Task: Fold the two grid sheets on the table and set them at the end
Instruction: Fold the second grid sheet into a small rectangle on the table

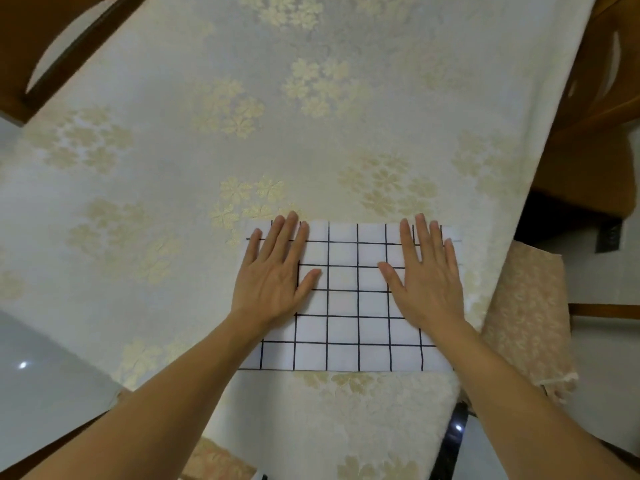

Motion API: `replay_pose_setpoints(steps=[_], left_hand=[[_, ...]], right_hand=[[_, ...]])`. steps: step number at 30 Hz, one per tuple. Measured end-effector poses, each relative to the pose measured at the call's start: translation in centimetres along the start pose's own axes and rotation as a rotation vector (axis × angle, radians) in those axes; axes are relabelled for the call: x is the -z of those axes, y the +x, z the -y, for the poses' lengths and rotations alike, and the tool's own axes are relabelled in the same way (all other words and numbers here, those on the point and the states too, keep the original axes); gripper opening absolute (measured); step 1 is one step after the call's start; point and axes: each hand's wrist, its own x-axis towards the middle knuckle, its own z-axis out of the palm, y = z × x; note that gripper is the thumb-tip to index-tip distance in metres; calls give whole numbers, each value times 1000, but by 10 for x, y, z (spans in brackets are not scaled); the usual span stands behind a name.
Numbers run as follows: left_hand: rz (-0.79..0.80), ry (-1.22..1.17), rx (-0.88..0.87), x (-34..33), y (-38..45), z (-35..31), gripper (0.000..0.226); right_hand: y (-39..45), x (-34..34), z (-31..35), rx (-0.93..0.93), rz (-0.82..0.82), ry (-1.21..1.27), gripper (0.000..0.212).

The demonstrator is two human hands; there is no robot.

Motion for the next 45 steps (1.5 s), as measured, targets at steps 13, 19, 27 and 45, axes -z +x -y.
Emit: replay_pose_setpoints(steps=[13, 19, 27, 45], left_hand=[[-58, 28, 223, 19, -45, -13, 66], [-142, 35, 487, 19, -100, -18, 54], [-180, -21, 738, 5, -126, -23, 45], [-294, -27, 767, -1, -115, -31, 17]], right_hand=[[9, 28, 17, 327, 61, -54, 68], [41, 30, 71, 936, 74, -60, 47], [88, 29, 152, 1489, 63, -131, 39], [110, 32, 217, 1650, 305, -302, 27]])
